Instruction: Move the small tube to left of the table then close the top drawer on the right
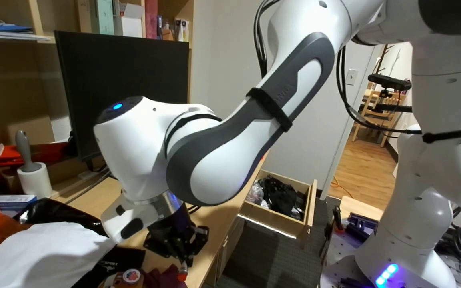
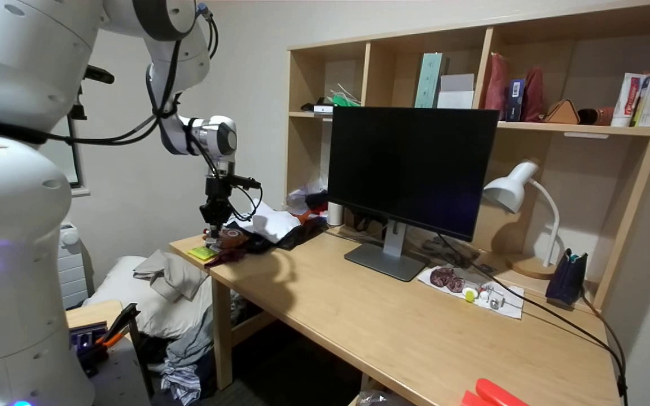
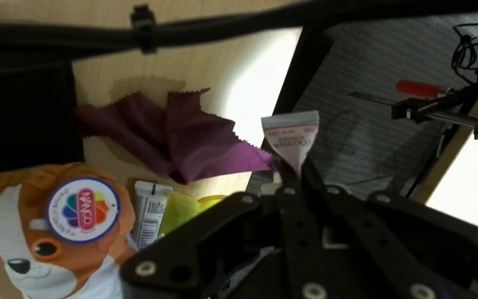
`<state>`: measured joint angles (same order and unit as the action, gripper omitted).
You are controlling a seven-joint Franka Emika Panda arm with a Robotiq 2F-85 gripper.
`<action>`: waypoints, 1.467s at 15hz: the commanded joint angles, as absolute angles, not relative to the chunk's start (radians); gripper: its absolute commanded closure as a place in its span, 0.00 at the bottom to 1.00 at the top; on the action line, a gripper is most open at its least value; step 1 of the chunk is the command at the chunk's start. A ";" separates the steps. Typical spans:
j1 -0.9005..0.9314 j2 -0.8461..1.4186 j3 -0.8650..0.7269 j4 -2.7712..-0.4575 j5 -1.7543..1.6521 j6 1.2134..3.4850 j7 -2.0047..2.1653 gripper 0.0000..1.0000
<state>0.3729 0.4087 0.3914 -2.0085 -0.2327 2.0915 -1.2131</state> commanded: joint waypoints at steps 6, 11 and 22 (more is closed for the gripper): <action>0.381 0.453 0.372 -1.956 -0.237 2.102 -1.114 0.94; 0.395 0.549 0.332 -1.864 -0.272 2.114 -1.006 0.94; 0.382 0.596 0.332 -1.871 -0.284 2.160 -1.016 0.38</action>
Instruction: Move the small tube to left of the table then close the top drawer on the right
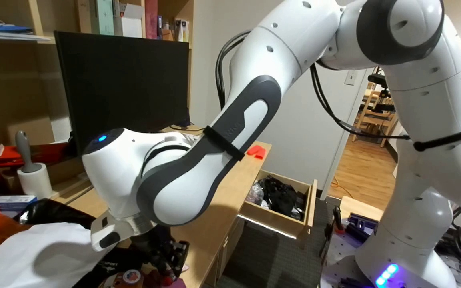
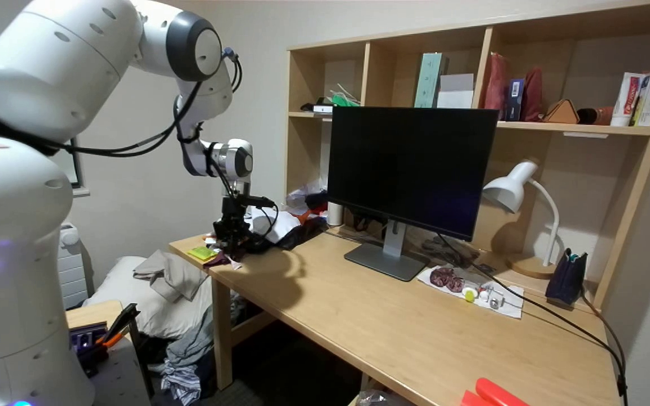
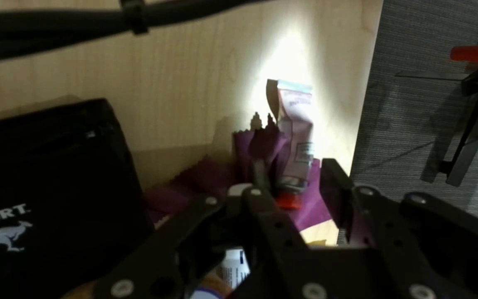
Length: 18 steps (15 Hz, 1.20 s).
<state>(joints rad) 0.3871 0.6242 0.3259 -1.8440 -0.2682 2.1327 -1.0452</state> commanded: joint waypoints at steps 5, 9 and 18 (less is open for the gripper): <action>0.338 0.478 0.312 -1.965 -0.264 2.210 -0.937 0.05; 0.231 0.336 0.274 -2.103 -0.208 2.217 -0.876 0.00; -0.025 0.000 0.113 -2.512 0.053 2.365 -0.945 0.00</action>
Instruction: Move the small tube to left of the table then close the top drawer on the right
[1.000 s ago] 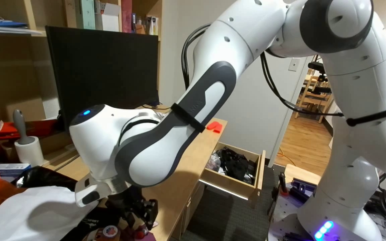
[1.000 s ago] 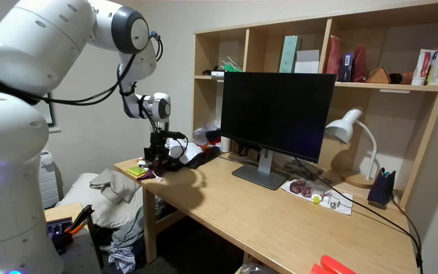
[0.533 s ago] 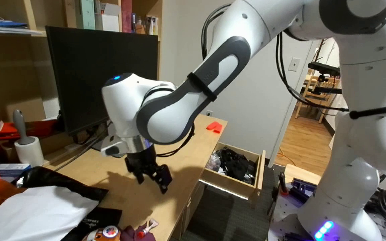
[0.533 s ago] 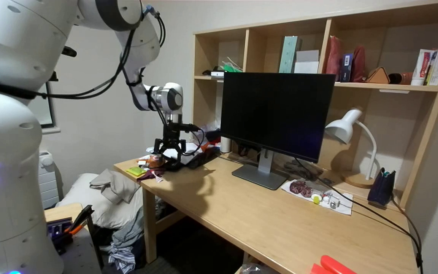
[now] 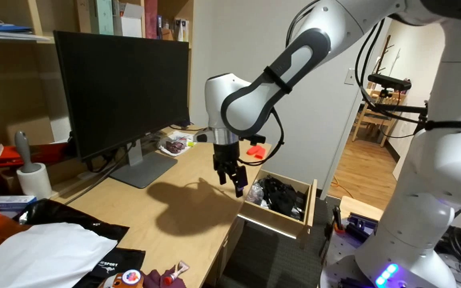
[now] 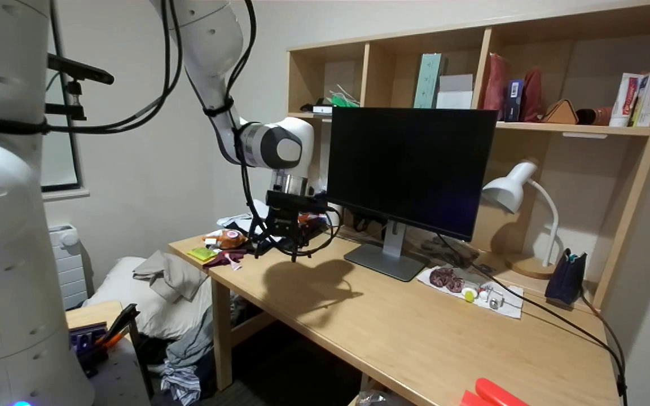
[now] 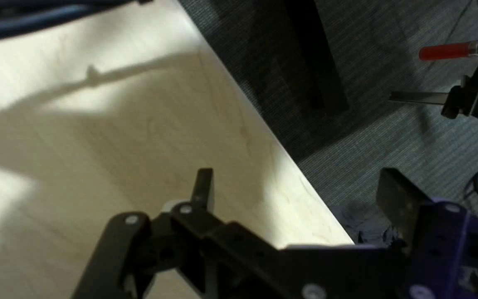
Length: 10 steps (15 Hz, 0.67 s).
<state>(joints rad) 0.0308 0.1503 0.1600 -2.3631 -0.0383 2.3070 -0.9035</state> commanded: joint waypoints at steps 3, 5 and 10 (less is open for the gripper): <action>-0.082 -0.100 0.000 -2.570 0.098 2.341 -0.962 0.00; -0.052 -0.043 -0.016 -2.524 0.058 2.329 -0.929 0.00; -0.077 -0.125 -0.075 -2.566 0.070 2.327 -0.952 0.00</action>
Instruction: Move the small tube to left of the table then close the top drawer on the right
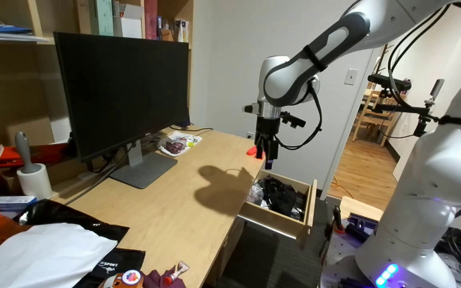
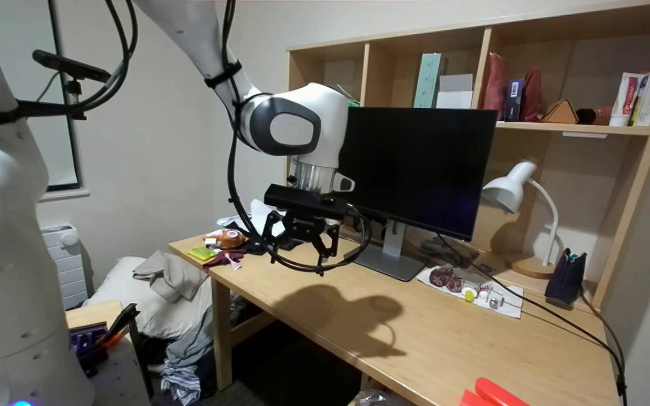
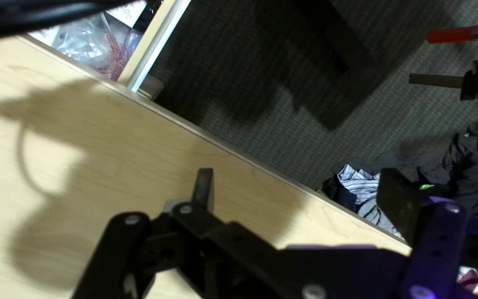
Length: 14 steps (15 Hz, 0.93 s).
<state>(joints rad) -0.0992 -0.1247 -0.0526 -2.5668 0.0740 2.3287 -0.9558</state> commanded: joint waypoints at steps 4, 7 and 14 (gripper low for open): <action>-0.093 -0.079 -0.078 -2.533 0.045 2.428 -0.818 0.00; -0.120 0.000 -0.120 -2.437 0.020 2.473 -0.711 0.00; -0.239 0.064 -0.259 -2.405 -0.129 2.629 -0.488 0.00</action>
